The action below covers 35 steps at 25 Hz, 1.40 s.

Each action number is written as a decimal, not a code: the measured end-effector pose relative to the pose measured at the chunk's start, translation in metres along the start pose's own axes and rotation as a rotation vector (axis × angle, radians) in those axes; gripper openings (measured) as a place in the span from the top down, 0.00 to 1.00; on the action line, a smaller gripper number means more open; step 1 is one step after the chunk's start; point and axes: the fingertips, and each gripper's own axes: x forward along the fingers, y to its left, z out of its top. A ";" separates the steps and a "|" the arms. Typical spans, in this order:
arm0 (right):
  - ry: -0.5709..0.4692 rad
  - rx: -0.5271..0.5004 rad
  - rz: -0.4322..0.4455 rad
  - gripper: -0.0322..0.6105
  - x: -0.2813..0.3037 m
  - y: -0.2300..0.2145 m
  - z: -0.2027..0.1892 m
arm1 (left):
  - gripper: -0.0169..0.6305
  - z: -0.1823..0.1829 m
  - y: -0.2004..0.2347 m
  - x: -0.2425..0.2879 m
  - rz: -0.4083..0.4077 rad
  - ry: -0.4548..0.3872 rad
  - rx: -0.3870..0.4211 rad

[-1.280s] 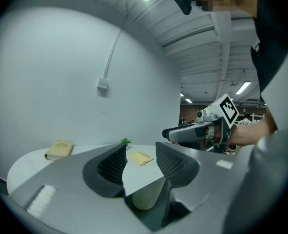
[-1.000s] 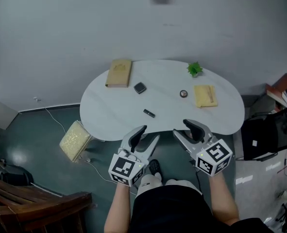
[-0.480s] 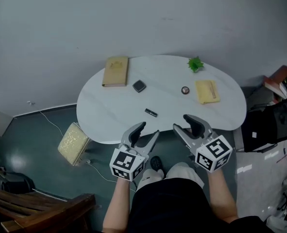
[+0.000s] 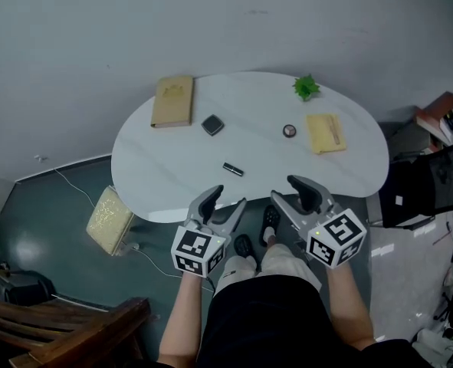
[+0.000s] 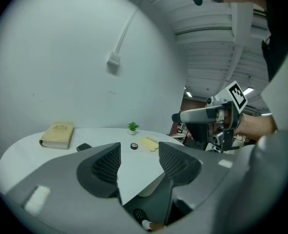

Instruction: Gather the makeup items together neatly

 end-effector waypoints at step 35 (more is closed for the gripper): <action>0.226 -0.012 0.323 0.66 0.113 -0.107 -0.007 | 0.57 -0.114 0.091 0.120 0.348 0.320 -0.385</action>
